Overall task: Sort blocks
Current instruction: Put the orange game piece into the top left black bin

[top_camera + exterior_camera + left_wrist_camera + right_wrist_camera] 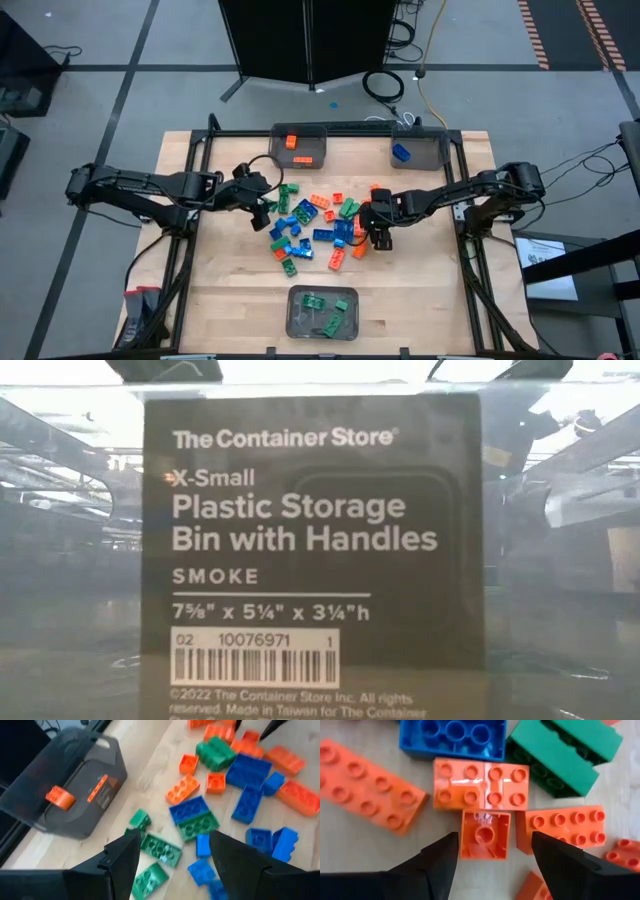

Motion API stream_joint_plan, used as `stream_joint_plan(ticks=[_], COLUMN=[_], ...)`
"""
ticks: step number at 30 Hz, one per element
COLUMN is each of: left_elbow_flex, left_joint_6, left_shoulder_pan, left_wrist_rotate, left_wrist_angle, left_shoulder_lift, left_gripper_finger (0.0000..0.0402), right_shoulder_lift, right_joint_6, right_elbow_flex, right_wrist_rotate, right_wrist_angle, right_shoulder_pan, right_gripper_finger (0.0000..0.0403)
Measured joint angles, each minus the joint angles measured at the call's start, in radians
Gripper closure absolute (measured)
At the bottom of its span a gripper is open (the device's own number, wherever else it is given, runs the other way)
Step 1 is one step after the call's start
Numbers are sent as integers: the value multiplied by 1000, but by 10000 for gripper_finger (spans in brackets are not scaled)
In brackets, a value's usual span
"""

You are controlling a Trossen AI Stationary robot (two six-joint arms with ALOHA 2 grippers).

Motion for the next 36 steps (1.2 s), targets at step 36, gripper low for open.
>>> stream_joint_plan(ticks=[36], left_elbow_flex=[0], left_joint_6=[-2], left_shoulder_pan=[0], left_wrist_rotate=[-4], left_wrist_angle=[10], left_shoulder_lift=[0], left_gripper_finger=[162], right_shoulder_lift=[-13], right_joint_6=[100], right_elbow_flex=[123], right_wrist_rotate=[-44], right_wrist_angle=[-134], right_shoulder_pan=[-27], right_gripper_finger=[285])
